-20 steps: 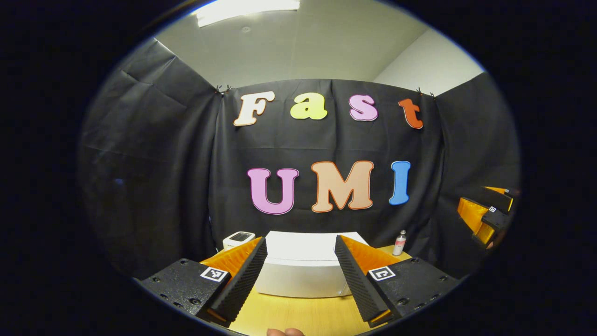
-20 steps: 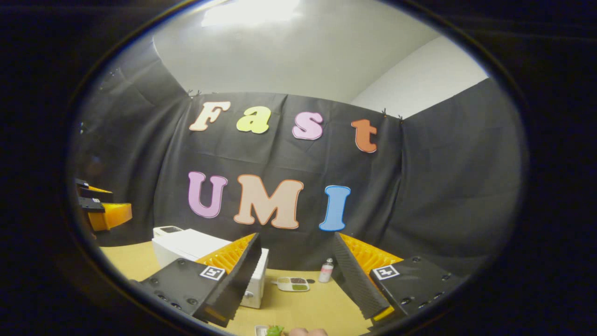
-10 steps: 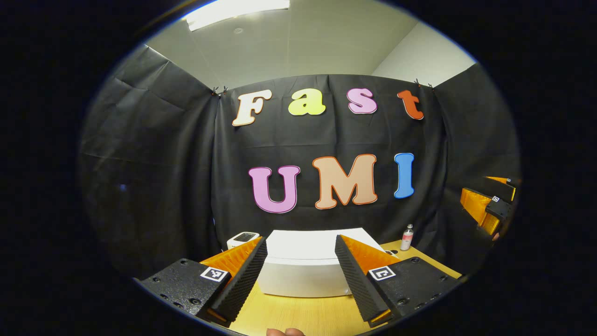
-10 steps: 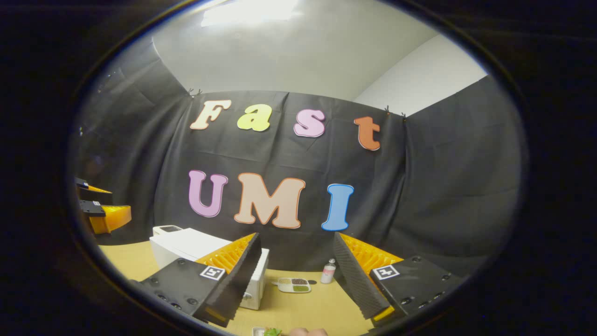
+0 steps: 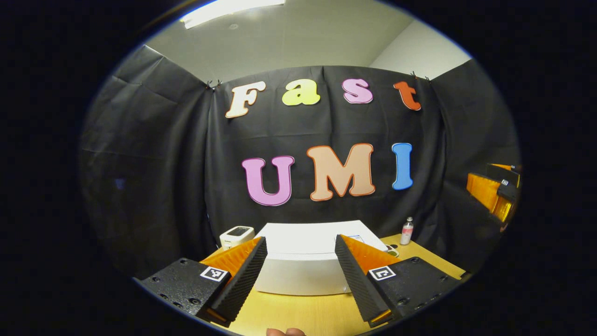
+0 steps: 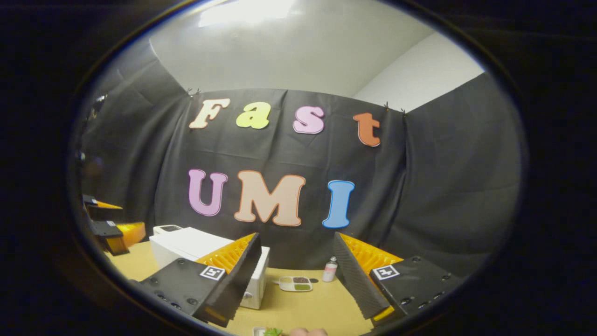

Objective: Open the microwave oven with the left hand, put the food in, and close the microwave oven.

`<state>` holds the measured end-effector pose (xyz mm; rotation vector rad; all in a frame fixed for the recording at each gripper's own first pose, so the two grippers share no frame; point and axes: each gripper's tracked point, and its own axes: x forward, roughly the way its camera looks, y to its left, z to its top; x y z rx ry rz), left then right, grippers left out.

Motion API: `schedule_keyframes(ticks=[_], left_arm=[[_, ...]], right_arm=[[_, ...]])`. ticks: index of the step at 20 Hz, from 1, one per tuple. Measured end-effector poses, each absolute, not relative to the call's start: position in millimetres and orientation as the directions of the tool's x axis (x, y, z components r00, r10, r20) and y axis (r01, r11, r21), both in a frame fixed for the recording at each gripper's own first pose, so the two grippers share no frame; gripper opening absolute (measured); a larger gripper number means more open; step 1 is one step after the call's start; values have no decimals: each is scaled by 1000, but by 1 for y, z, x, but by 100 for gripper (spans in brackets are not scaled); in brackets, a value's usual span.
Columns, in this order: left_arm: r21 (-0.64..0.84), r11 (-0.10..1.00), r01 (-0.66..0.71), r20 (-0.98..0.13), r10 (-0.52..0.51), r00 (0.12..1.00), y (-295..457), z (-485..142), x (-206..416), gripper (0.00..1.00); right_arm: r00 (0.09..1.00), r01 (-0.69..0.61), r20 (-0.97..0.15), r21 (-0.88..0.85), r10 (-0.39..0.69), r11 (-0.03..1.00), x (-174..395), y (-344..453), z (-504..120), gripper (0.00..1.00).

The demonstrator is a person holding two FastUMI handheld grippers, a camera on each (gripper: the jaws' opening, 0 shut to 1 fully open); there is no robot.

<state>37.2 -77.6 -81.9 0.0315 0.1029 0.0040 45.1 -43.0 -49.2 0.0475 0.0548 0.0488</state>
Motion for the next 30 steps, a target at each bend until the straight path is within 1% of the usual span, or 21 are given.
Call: schedule_keyframes(ticks=[1,4,7,9,11,13,15,20,25,30], left_arm=[[36,999,8,-106,-4,994,-83,-89,40,94],[-14,998,54,-44,-54,998,-108,-102,51,94],[-38,995,93,-24,-94,995,-129,-121,61,94],[-21,991,130,-37,-131,991,-146,-142,70,94],[11,989,146,-99,-144,985,-156,-173,80,94],[43,988,150,-184,-140,973,-162,-207,88,95],[45,985,164,-259,-147,955,-171,-240,96,95],[34,978,205,-340,-182,923,-196,-290,122,95],[31,982,186,-420,-156,894,-205,-333,136,95],[-15,982,186,-474,-171,864,-215,-356,142,95]], right_arm=[[997,-46,-52,51,49,998,44,-46,-49,97],[998,-28,-56,57,31,998,45,-56,-52,97],[998,-9,-63,49,12,999,42,-69,-55,97],[998,11,-59,28,-9,1000,39,-80,-55,96],[997,31,-66,17,-30,999,36,-90,-58,96],[995,51,-82,3,-51,999,32,-102,-62,96],[993,75,-88,-22,-77,997,27,-114,-61,96],[984,135,-105,-74,-143,988,17,-147,-61,96],[971,177,-142,-115,-192,978,7,-172,-67,97],[968,163,-173,-110,-181,980,5,-172,-74,97]])
